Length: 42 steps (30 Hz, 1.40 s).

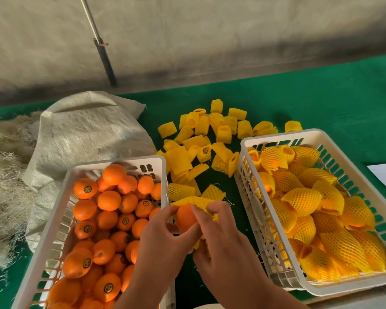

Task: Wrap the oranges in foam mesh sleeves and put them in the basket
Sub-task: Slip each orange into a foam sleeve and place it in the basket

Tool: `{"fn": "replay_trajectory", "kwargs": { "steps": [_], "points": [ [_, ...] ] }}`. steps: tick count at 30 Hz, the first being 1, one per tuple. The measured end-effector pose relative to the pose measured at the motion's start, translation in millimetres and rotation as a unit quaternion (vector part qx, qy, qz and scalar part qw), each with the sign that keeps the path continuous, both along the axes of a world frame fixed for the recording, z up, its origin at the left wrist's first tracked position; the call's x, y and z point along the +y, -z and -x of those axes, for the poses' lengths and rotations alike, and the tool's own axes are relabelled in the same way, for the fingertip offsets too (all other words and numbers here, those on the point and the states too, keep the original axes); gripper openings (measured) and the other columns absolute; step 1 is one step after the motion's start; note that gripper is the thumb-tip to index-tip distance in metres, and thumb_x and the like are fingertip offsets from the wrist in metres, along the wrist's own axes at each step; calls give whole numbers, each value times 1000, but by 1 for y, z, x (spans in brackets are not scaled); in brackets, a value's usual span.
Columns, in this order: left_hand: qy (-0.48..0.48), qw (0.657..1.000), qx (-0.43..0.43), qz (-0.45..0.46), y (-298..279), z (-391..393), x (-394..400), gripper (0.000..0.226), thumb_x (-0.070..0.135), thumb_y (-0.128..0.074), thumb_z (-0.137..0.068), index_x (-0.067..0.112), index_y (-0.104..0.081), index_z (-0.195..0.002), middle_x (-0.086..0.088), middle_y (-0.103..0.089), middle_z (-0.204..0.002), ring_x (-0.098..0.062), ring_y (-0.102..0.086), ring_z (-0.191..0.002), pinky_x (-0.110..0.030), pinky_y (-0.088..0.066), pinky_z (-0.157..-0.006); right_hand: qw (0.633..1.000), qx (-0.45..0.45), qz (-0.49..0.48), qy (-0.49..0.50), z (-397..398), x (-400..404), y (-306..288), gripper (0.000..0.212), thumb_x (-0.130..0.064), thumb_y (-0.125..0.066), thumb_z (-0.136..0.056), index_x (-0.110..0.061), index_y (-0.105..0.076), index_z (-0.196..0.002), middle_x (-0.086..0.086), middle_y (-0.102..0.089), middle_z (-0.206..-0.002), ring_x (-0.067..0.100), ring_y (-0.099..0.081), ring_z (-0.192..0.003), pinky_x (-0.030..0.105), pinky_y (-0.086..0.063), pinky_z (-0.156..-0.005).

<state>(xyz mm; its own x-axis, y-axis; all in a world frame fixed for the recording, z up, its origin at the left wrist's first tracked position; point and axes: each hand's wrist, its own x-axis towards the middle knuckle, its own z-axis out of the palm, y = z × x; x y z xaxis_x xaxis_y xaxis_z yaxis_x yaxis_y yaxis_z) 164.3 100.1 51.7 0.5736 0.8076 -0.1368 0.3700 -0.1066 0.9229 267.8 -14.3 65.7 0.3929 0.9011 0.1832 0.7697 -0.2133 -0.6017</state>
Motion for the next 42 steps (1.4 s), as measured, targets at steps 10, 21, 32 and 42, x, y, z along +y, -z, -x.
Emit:
{"fn": "replay_trajectory", "kwargs": {
  "steps": [10, 21, 32, 42],
  "points": [
    [-95, 985, 14, -141, 23, 9, 2, 59, 26, -91, -72, 52, -55, -111, 24, -64, -108, -1, -64, -101, -28, -61, -70, 993, 92, -55, -46, -3, -4, 3, 91, -41, -66, -86, -54, -14, -159, -24, -33, -125, 7, -57, -92, 21, -56, -66],
    [-36, 981, 13, -190, 17, 0, -12, 67, 47, -78, -72, 30, -53, -131, 17, -51, -132, 9, -49, -120, 2, -44, -80, 972, 210, -42, 92, -5, 16, 10, 112, -84, -70, -70, -64, 3, -152, -55, -11, -135, -30, -18, -128, -5, -39, -75],
    [38, 995, -18, -86, 23, 2, -11, 43, 48, -75, -82, 55, -64, -123, 36, -47, -140, 11, -46, -128, -10, -55, -70, 961, 231, -15, 154, -28, 8, 32, 100, -75, -66, -70, -58, -9, -150, -52, -20, -123, -24, -32, -120, 0, -39, -69],
    [31, 841, -109, 529, 17, -8, 8, 49, 53, -76, -90, 24, -66, -129, -21, -69, -127, -42, -70, -114, -46, -62, -79, 977, 213, 30, 0, -44, -11, 27, 106, -67, -80, -76, -56, -10, -155, -30, -25, -142, -1, -38, -128, 30, -53, -98]
  ]
}}
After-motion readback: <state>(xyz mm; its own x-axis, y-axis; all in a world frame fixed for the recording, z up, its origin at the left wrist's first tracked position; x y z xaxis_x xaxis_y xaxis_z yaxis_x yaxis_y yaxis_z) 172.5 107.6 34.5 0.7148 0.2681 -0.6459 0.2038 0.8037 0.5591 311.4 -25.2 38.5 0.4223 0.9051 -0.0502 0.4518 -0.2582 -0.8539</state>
